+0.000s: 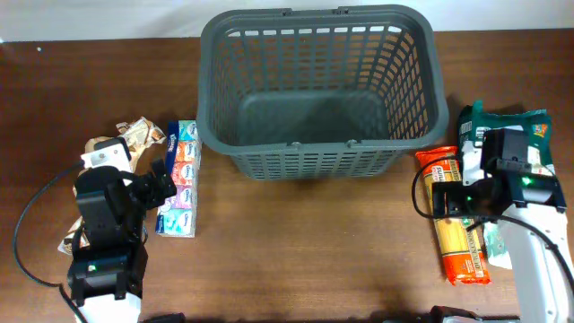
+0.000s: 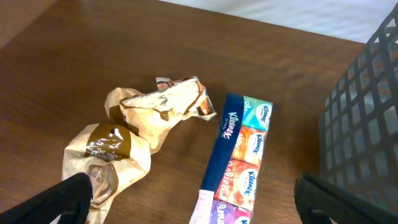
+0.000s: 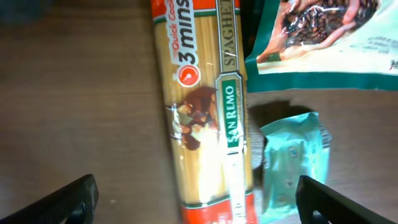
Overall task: Pack container
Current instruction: 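Move the right gripper over the red spaghetti packet, then lower the right gripper and grasp the red spaghetti packet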
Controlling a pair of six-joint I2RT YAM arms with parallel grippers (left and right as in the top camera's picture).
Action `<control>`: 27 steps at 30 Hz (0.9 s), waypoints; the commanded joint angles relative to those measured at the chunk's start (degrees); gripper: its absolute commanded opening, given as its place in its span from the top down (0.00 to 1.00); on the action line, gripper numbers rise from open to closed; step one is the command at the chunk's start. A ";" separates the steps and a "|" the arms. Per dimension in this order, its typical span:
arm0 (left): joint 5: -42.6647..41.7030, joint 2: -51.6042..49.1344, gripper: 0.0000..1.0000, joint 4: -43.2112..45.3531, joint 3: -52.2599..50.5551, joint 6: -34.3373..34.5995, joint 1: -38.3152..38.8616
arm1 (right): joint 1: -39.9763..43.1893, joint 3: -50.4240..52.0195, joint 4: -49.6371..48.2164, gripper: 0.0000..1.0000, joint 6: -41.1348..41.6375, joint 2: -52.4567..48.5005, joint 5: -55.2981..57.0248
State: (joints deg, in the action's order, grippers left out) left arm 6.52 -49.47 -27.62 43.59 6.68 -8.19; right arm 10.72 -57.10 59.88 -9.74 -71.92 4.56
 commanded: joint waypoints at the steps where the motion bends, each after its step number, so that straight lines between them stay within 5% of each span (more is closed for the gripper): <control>1: 0.87 -0.44 0.01 0.20 -0.35 0.28 -0.24 | -0.11 -0.04 -1.70 0.01 -5.03 -1.97 2.58; 27: 0.85 -7.76 0.01 0.20 -0.35 0.28 -0.24 | -0.15 0.33 -27.06 0.01 -4.81 -22.14 1.92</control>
State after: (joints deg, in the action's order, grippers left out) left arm 6.72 -56.64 -27.57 43.59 6.68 -8.19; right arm 10.72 -57.04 33.56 -14.22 -92.75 6.20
